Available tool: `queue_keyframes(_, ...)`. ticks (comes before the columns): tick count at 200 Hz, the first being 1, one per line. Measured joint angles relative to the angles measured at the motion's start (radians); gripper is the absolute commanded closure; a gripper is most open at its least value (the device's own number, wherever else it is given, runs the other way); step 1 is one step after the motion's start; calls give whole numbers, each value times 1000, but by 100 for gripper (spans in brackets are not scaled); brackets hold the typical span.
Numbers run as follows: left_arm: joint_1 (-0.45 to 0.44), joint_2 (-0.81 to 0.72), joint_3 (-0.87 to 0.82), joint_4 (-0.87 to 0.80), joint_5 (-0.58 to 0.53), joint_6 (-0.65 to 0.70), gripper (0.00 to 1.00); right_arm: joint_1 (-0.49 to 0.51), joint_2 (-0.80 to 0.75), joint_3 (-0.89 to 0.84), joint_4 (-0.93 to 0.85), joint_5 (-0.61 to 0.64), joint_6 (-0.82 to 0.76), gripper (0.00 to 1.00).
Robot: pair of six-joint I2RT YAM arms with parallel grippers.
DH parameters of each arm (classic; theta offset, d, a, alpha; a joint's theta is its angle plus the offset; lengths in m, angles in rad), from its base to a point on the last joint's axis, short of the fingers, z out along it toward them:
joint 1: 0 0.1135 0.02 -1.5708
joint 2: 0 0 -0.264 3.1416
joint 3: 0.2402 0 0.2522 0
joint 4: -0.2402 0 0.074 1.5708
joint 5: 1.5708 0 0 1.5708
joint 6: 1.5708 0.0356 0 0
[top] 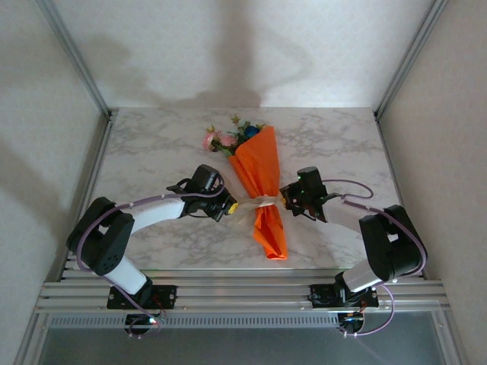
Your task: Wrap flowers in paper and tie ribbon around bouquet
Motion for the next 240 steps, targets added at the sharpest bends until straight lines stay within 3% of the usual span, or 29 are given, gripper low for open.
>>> queue_keyframes(42, 0, 0, 0, 0, 0, 0, 100, 15, 9, 0, 5, -1, 8, 79)
queue_keyframes(69, 0, 0, 0, 0, 0, 0, 100, 22, 26, 15, 8, 1, 23, 100)
queue_keyframes(175, 28, -33, -5, -24, -8, 8, 100, -6, -122, -54, -4, 103, 51, 100)
queue_keyframes(240, 34, -35, -11, -19, -5, 23, 100, -26, -173, -100, 35, 96, 90, 100)
